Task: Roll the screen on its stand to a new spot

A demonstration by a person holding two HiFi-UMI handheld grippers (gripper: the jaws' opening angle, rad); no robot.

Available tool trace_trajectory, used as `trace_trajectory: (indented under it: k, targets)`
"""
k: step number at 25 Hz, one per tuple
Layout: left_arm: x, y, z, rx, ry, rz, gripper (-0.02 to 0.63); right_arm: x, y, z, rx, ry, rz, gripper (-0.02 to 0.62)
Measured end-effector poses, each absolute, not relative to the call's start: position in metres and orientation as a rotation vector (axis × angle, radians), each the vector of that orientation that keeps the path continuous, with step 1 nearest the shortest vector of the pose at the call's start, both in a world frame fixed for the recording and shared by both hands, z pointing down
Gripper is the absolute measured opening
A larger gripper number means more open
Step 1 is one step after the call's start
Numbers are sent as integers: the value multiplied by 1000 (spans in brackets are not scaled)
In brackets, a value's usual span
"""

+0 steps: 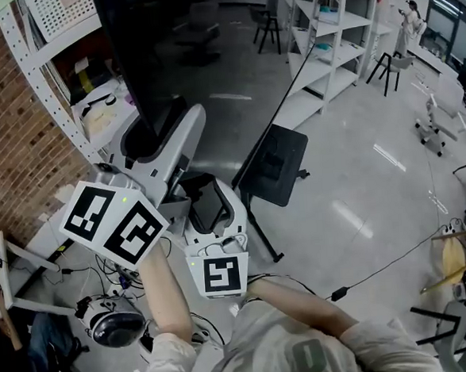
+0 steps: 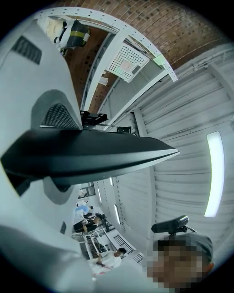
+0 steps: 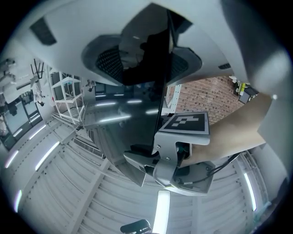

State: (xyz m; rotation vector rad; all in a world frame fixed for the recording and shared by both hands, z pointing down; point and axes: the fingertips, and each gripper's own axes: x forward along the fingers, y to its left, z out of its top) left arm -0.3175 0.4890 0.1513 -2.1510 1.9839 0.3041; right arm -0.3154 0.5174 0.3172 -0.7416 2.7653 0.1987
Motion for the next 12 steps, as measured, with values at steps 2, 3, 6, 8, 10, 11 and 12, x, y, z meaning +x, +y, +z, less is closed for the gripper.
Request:
trace_trajectory:
  k: [2,3,6,8,10,11,12]
  targets:
    - [-319,493,151,-2145,1990,300,245,-317,521,316,-722,2764,205,259]
    - [-320,495,151,-2144,1991,303,245,-318,524,316,-708,2763,203,261]
    - [-323,501,151,-2148,1988,317,245,-319,531,315,-639,2762,165,267]
    - [-328,503,151,-2152,1990,333,245,-319,538,314,-575,2777,155,267]
    - [-334,506,149,-2148,1999,365,245,-321,547,316,-506,2812,171,261]
    - [-337,508,148,-2141,2004,390,245,-322,552,316,-471,2826,176,259]
    - [-339,511,148,-2125,2011,422,245,-322,556,316,-437,2829,169,254]
